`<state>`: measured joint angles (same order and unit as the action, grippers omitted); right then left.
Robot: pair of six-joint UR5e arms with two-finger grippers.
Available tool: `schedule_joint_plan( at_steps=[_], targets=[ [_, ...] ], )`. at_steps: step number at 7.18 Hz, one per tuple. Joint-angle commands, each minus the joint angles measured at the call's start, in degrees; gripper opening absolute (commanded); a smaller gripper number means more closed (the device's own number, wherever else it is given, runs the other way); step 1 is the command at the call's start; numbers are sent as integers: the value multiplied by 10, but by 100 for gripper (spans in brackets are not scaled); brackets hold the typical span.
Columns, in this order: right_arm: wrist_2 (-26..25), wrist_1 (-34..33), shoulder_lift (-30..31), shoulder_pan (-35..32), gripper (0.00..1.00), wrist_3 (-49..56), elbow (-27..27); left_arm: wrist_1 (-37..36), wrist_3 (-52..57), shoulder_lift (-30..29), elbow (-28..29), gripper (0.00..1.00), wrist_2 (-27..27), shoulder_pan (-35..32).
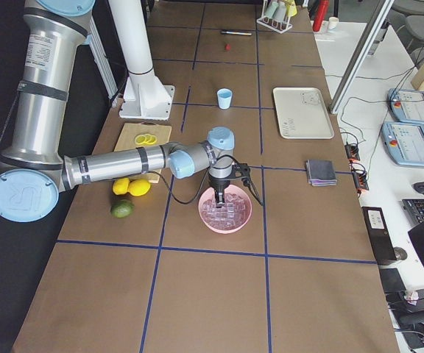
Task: Mash ice and strawberries in cup
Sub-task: 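Grasp another ice cube from the bowl with the right gripper, then carry the ice cube with the right gripper over the blue cup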
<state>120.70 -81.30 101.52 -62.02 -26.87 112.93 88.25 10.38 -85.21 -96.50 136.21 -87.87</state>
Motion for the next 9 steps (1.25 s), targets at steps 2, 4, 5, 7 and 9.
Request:
schedule_joint_plan(
  at_steps=[2,4,5,7,9],
  targets=[
    [17,-91,-99,-2,1,-32,66,1,0,0,0,100,0,0],
    [19,-93,-200,67,0,-157,42,0,0,0,-13,100,-1,0],
    [14,-100,-267,100,0,-217,6,0,0,0,-17,100,-1,0],
    [-24,-156,-371,156,1,-285,-17,0,0,0,-18,100,-1,0],
    [-79,-166,-441,226,1,-396,-24,0,0,2,-17,100,-1,0]
  ],
)
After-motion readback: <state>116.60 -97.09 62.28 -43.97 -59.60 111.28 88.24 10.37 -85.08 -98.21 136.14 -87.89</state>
